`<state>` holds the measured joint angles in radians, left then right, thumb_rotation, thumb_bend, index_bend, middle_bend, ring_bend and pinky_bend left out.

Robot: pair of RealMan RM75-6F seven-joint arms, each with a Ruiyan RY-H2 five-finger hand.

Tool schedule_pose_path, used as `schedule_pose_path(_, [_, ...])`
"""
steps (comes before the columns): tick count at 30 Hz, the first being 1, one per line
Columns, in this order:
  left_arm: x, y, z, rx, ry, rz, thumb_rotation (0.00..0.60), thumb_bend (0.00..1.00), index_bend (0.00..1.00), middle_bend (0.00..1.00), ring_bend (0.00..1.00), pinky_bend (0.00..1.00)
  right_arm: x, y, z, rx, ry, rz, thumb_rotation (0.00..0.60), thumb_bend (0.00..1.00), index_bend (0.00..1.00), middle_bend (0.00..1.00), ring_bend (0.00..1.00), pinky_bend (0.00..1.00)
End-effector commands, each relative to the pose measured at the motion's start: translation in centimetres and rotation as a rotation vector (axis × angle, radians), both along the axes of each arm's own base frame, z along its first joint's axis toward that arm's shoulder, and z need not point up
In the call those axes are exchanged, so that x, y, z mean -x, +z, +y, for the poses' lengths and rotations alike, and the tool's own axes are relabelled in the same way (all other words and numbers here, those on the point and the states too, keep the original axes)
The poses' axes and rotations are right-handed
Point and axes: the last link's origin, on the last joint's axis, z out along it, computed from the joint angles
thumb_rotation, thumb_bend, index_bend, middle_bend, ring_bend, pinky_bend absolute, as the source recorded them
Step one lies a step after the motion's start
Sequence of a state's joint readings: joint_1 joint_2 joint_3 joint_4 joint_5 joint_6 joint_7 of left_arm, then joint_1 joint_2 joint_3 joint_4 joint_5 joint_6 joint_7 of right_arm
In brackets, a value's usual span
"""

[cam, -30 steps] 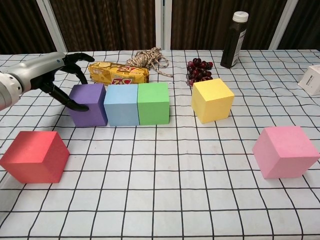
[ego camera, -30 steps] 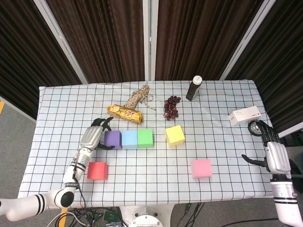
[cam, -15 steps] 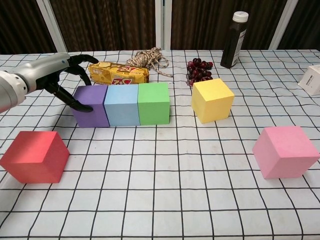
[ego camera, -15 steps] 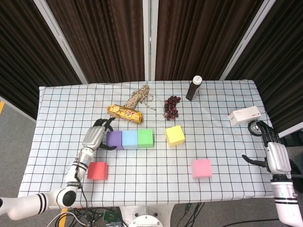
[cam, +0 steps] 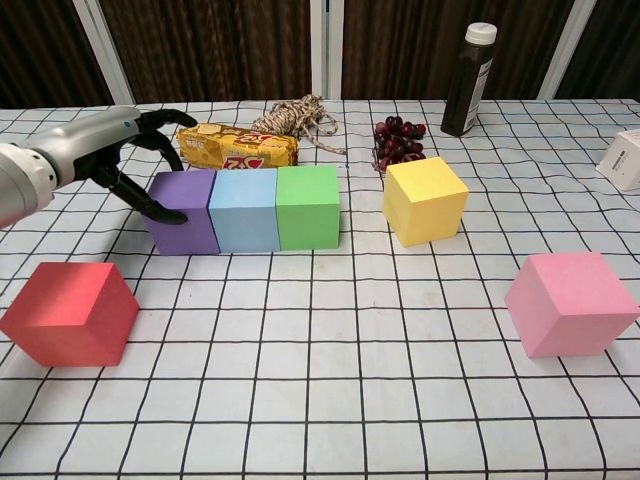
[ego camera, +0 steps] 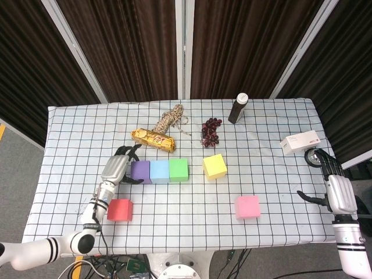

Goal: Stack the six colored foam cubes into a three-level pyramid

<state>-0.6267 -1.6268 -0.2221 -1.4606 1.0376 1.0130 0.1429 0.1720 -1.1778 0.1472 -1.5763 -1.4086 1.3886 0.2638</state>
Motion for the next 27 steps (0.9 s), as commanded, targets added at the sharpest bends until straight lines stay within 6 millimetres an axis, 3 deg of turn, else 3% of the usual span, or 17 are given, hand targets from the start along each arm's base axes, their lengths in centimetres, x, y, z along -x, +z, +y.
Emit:
schedule_pose_path(1, [0.00, -0.07, -0.01, -0.001, 0.001, -0.001, 0.600, 0.10, 0.09, 0.47, 0.10, 0.00, 0.00, 0.03, -0.02, 0.002, 0.000, -0.002, 0.600, 0.01, 0.00, 0.00, 0.00, 0.00])
schedule_pose_path(27, [-0.05, -0.39, 0.03, 0.005, 0.003, -0.004, 0.600, 0.10, 0.09, 0.47, 0.11, 0.00, 0.03, -0.15, -0.07, -0.007, -0.003, 0.006, 0.600, 0.01, 0.00, 0.00, 0.00, 0.00])
